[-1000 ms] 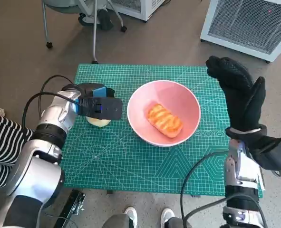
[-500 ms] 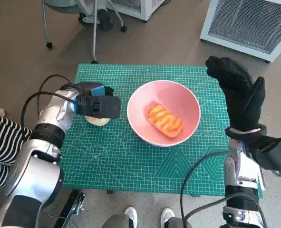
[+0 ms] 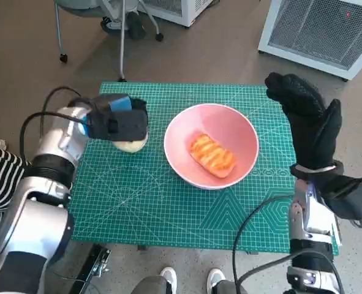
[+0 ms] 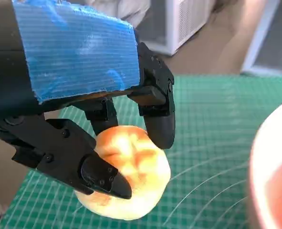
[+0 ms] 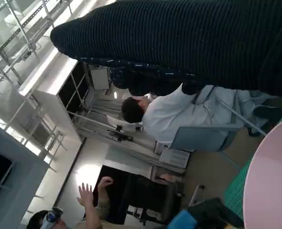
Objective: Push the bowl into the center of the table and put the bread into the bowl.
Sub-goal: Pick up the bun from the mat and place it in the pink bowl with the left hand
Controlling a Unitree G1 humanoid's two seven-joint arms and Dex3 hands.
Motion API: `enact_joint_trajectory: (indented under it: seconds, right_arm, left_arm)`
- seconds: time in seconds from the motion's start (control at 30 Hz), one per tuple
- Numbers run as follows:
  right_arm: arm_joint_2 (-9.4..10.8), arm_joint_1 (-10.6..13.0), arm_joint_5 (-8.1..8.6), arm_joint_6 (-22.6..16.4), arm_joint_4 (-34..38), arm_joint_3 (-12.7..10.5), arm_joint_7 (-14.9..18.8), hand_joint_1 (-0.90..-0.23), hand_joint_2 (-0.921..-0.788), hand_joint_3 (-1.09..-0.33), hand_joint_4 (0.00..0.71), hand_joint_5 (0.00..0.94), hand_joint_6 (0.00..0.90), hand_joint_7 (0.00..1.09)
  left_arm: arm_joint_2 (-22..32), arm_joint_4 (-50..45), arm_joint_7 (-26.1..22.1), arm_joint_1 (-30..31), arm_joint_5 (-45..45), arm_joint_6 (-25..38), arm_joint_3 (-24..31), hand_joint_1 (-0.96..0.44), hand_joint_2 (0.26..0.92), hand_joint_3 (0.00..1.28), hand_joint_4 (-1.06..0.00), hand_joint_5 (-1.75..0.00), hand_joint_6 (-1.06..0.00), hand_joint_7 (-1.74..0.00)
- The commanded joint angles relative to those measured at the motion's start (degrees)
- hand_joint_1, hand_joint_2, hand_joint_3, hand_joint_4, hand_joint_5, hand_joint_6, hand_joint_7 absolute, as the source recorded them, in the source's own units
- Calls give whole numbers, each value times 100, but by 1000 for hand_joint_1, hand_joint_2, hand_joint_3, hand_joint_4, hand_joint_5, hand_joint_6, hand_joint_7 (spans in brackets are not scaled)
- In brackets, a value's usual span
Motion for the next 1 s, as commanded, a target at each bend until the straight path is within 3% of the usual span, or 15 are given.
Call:
enact_joint_trajectory:
  seconds: [0.03, 0.57, 1.0]
  right_arm:
    - [11, 123, -2, 45, 76, 4, 31, -701, -921, -683, 199, 0, 104, 374]
    - [43, 85, -12, 26, 130, 8, 12, -701, -921, -683, 199, 0, 103, 375]
    - [26, 105, 6, 8, 132, -11, 25, -700, -921, -685, 200, 0, 103, 376]
  left_arm:
    - [207, -410, -138, -105, -245, -209, 221, 1, 921, 85, -696, -1117, -571, -1259]
    - [554, -2475, -546, 372, -931, -355, 879, 2, 920, 62, -725, -1088, -593, -1237]
    - [238, -4047, -828, 577, -1201, 154, 1020, 2, 920, 55, -742, -1128, -595, -1181]
